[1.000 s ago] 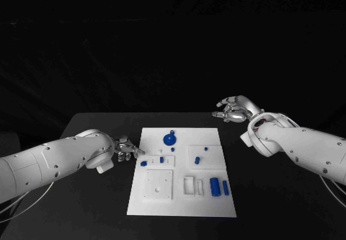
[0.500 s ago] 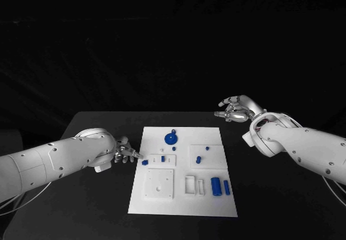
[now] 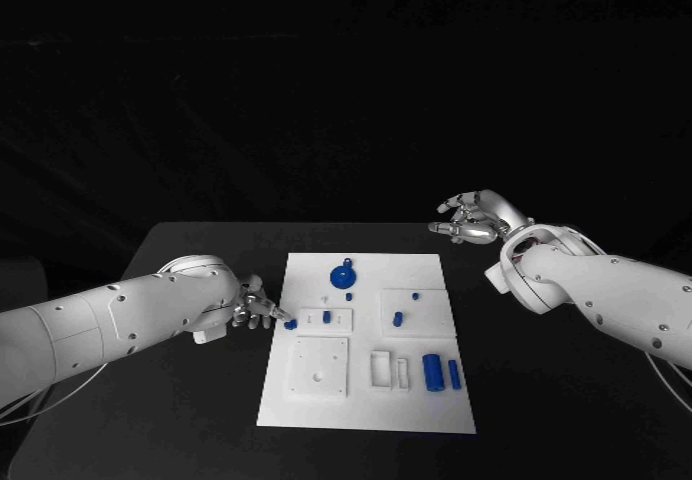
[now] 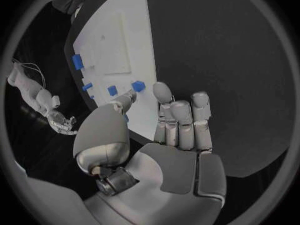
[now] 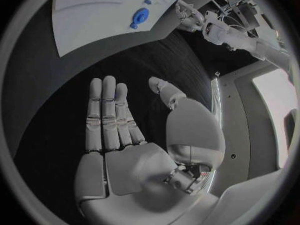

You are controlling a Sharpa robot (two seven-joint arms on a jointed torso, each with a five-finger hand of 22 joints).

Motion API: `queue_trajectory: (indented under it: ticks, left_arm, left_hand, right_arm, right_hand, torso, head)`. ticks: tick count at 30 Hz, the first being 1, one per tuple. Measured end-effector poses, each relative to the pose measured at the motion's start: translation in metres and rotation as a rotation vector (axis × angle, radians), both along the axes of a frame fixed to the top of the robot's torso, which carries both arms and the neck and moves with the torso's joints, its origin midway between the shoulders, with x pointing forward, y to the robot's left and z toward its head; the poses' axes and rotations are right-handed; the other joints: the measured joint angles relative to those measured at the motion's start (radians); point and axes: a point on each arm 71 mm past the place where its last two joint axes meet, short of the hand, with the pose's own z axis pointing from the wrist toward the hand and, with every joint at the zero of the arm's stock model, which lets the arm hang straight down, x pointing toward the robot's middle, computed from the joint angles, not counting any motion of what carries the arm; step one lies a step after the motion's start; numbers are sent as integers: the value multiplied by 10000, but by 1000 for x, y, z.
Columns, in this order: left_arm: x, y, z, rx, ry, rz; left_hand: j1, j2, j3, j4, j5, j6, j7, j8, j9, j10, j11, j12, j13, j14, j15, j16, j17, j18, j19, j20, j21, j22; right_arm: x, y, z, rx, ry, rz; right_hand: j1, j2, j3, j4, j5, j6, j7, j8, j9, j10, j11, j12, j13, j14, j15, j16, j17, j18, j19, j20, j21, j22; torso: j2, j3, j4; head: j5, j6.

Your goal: Assemble the parts on the task board

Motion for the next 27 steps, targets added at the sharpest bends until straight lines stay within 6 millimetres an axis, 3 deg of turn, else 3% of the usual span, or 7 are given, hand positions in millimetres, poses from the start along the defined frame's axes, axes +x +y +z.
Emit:
queue_trajectory:
  ticks: [19,27]
  left_arm:
    - [2,-11,-2,125,172,-238]
    - [3,-12,-5,286,228,-221]
  left_hand:
    - [375,132,-178,287,0,34,-53,203,-71,1,1,41,43,-32,-32,125,61,0,1,0,52,68]
    - [846,564,-627,205,0,27,-62,290,-172,38,-35,86,69,-33,-32,165,97,0,1,0,52,106]
  right_arm:
    - [0,1,0,9,1,23]
    - [0,1,0,10,1,25]
  right_hand:
    - [0,0,0,0,0,-3,4,0,-8,0,0,-1,-8,0,0,0,19,-6,0,0,0,7]
    - [0,0,0,0,0,12,-12,0,-7,0,0,-1,-16,0,0,0,19,-9,0,0,0,6]
  torso:
    - [-1,1,-5]
    - [-1,-1,-5]
  head:
    - [-18,-16]
    - [-47,-22]
